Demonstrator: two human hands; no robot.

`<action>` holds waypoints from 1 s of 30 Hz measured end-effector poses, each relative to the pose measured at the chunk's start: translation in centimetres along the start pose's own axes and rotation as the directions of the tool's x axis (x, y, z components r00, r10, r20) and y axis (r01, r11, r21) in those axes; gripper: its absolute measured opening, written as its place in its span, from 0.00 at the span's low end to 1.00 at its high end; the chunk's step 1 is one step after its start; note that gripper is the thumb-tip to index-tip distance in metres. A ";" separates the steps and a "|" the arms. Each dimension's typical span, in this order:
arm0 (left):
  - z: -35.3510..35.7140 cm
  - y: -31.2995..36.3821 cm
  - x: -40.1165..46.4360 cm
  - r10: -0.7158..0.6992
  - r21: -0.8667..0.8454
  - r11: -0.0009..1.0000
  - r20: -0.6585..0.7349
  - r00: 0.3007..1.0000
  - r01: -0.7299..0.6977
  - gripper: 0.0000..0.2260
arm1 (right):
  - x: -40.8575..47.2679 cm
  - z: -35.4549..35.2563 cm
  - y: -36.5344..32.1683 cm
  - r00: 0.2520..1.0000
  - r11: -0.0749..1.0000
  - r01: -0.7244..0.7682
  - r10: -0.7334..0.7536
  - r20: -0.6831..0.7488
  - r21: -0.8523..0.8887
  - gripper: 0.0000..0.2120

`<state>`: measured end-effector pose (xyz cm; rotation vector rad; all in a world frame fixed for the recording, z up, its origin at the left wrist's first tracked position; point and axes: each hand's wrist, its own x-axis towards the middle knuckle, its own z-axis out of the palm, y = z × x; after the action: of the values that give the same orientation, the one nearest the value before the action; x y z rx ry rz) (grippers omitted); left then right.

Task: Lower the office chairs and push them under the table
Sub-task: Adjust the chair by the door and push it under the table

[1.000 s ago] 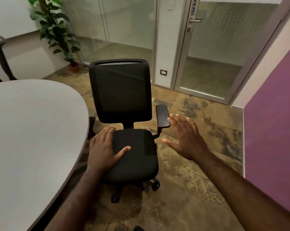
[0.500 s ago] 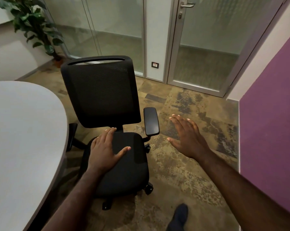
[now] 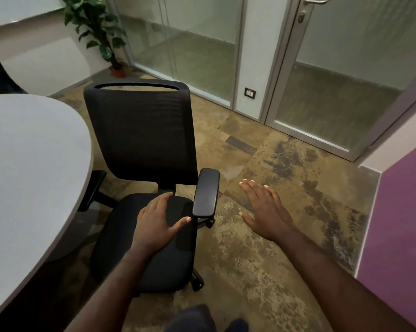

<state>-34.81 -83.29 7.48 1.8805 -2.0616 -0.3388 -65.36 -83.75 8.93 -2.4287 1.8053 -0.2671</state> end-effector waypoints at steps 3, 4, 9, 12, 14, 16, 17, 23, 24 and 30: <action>1.3 0.0 1.8 -0.060 -0.011 0.998 0.015 0.998 0.060 0.41 | 2.6 0.7 1.3 0.998 0.999 0.052 -0.051 0.038 -0.018 0.37; 1.5 0.1 2.1 -0.058 -0.012 0.998 0.012 0.998 0.058 0.41 | 3.0 0.7 1.3 0.998 0.998 0.059 -0.058 0.033 -0.028 0.37; 4.4 -0.2 5.3 -0.104 -0.031 0.994 0.019 0.994 0.104 0.41 | 7.9 2.3 2.8 0.983 0.985 0.160 -0.153 0.106 -0.068 0.37; 6.2 -0.3 7.2 -0.123 -0.038 0.991 0.046 0.991 0.125 0.41 | 10.9 3.6 3.9 0.964 0.971 0.224 -0.209 0.166 -0.078 0.36; 7.2 -0.2 8.0 -0.127 -0.040 0.991 0.082 0.988 0.130 0.40 | 12.8 4.3 4.4 0.943 0.958 0.276 -0.254 0.218 -0.082 0.36; 8.0 -0.1 8.3 -0.140 -0.066 0.987 0.099 0.985 0.146 0.39 | 14.5 5.2 4.7 0.924 0.946 0.317 -0.290 0.249 -0.071 0.36; 8.2 0.0 8.4 -0.152 -0.075 0.984 0.109 0.982 0.160 0.38 | 15.3 5.6 4.8 0.917 0.943 0.327 -0.302 0.263 -0.059 0.36; 9.9 0.5 8.0 -0.240 -0.099 0.960 0.177 0.954 0.260 0.38 | 18.8 8.3 4.6 0.830 0.894 0.449 -0.417 0.371 0.001 0.38; 10.2 0.7 8.0 -0.261 -0.108 0.953 0.183 0.948 0.283 0.37 | 19.4 8.8 4.6 0.806 0.879 0.477 -0.440 0.397 0.006 0.38; 12.9 2.5 7.7 -0.460 -0.220 0.840 0.198 0.866 0.496 0.35 | 23.1 11.7 5.2 0.652 0.781 0.623 -0.545 0.527 0.037 0.41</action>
<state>-42.79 -91.30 -2.75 2.2273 -1.4888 -0.8438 -61.39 -107.65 -1.63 -2.7562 0.7994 0.4646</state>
